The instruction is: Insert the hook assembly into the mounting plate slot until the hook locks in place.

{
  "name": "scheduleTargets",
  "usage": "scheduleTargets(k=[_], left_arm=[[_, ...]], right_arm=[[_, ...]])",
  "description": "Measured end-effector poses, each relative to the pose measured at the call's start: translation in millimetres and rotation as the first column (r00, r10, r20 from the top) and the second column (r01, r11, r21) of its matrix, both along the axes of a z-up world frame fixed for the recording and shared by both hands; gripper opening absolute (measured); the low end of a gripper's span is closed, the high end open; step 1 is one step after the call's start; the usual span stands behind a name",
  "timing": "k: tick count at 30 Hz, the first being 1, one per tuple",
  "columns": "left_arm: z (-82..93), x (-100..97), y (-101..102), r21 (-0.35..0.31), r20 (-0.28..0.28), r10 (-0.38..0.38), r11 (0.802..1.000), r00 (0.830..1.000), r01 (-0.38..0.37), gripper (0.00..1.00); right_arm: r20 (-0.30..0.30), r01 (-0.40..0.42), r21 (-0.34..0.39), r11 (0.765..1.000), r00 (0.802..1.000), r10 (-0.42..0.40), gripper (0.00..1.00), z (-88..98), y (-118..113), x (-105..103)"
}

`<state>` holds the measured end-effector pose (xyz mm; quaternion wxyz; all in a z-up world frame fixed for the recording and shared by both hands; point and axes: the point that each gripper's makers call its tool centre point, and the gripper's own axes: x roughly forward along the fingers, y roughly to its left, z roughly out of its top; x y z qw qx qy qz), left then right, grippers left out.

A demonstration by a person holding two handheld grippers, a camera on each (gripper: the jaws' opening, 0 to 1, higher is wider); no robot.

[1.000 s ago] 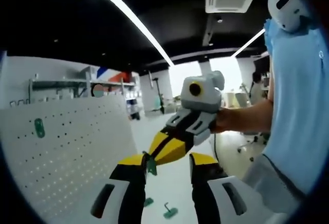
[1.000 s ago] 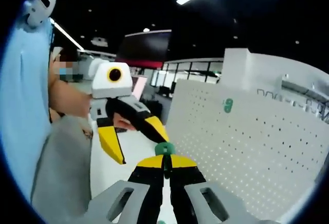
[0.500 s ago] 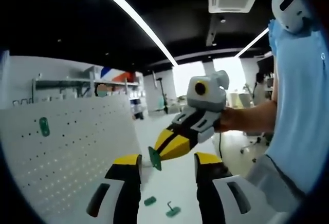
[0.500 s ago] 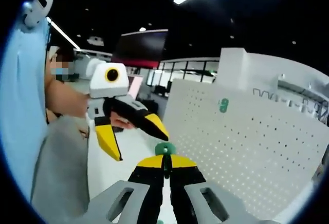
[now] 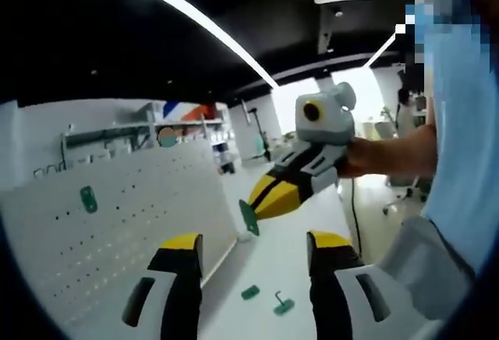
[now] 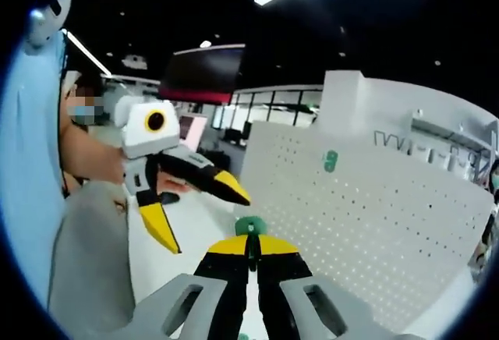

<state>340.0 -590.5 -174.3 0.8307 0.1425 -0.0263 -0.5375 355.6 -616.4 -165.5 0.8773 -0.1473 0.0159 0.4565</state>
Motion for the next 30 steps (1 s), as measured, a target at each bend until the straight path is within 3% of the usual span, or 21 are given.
scheduleTargets(k=[7, 17, 25, 30], left_arm=[[-1.3, 11.1, 27.0, -0.011, -0.009, 0.089, 0.996, 0.996, -0.089, 0.57], [12.4, 24.5, 74.1, -0.044, -0.012, 0.201, 0.979, 0.980, -0.201, 0.55], [15.3, 23.5, 102.2, -0.032, -0.012, 0.249, 0.968, 0.969, -0.249, 0.55], [10.4, 21.0, 117.5, -0.011, -0.017, 0.266, 0.964, 0.964, -0.266, 0.56]], right_arm=[[-0.007, 0.075, -0.017, 0.997, 0.997, -0.075, 0.01, -1.8, -5.4, 6.5], [-0.018, 0.192, 0.015, 0.981, 0.981, -0.192, 0.01, 3.5, -12.6, 21.9], [-0.005, 0.241, 0.062, 0.969, 0.971, -0.241, 0.01, 18.3, -9.3, 35.1], [0.004, 0.298, 0.087, 0.950, 0.954, -0.300, 0.01, 22.9, -13.7, 44.1]])
